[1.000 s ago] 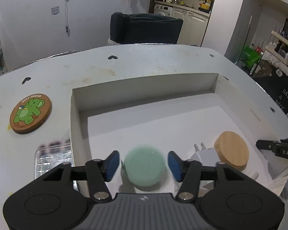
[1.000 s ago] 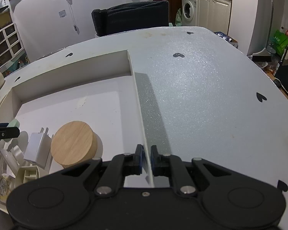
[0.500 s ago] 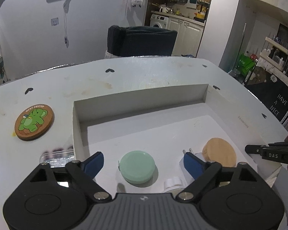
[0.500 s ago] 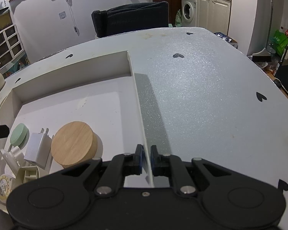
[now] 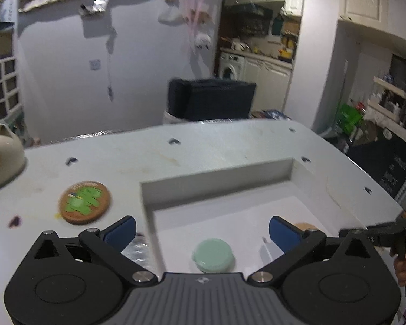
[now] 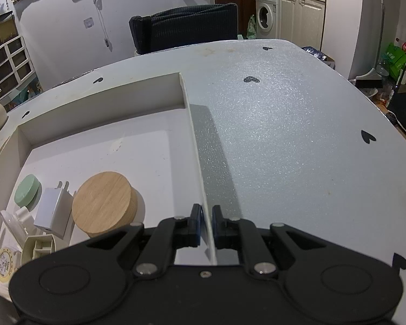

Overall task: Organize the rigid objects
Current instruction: 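Move the left tool to the clear blister pack and grasp it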

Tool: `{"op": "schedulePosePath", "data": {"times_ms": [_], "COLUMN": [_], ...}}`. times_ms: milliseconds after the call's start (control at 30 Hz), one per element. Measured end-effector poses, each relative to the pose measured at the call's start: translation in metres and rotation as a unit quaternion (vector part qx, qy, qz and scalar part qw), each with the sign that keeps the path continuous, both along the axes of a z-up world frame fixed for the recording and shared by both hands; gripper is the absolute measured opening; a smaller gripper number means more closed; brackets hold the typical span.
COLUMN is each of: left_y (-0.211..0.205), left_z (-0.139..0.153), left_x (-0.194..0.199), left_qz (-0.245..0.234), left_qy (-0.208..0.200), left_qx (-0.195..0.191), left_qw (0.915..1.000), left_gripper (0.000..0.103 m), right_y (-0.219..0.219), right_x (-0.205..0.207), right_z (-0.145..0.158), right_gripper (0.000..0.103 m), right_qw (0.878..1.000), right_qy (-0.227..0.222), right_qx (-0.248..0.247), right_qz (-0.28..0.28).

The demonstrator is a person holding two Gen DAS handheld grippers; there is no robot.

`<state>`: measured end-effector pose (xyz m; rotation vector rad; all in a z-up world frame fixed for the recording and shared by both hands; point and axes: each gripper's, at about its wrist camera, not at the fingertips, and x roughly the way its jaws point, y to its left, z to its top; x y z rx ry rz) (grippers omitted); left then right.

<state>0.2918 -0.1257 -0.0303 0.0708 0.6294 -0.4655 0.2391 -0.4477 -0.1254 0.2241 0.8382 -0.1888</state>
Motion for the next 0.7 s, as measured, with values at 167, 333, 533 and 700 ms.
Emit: {"op": "schedulePosePath", "data": {"times_ms": [167, 333, 533, 700], "left_y": [0.024, 0.052, 0.083, 0.101], "left_z": [0.011, 0.009, -0.012, -0.039], "left_x": [0.003, 0.012, 0.015, 0.015], "left_qz": [0.038, 0.084, 0.089, 0.045], "left_qy": [-0.016, -0.015, -0.009, 0.001], "left_qx": [-0.003, -0.005, 0.01, 0.027], "left_qw": [0.9992, 0.9963, 0.9959, 0.9986], "left_gripper": [0.103, 0.103, 0.103, 0.103], "right_y": [0.0, 0.0, 0.0, 0.0], "right_x": [0.0, 0.0, -0.001, -0.001], "right_z": [0.0, 0.0, 0.0, 0.0], "right_gripper": [0.01, 0.01, 0.01, 0.01], "right_qw": [1.0, 1.0, 1.0, 1.0], "right_qy": [-0.001, 0.0, -0.001, -0.001], "right_qx": [0.0, -0.001, -0.001, -0.001], "right_qz": [0.0, 0.0, 0.0, 0.0]}}
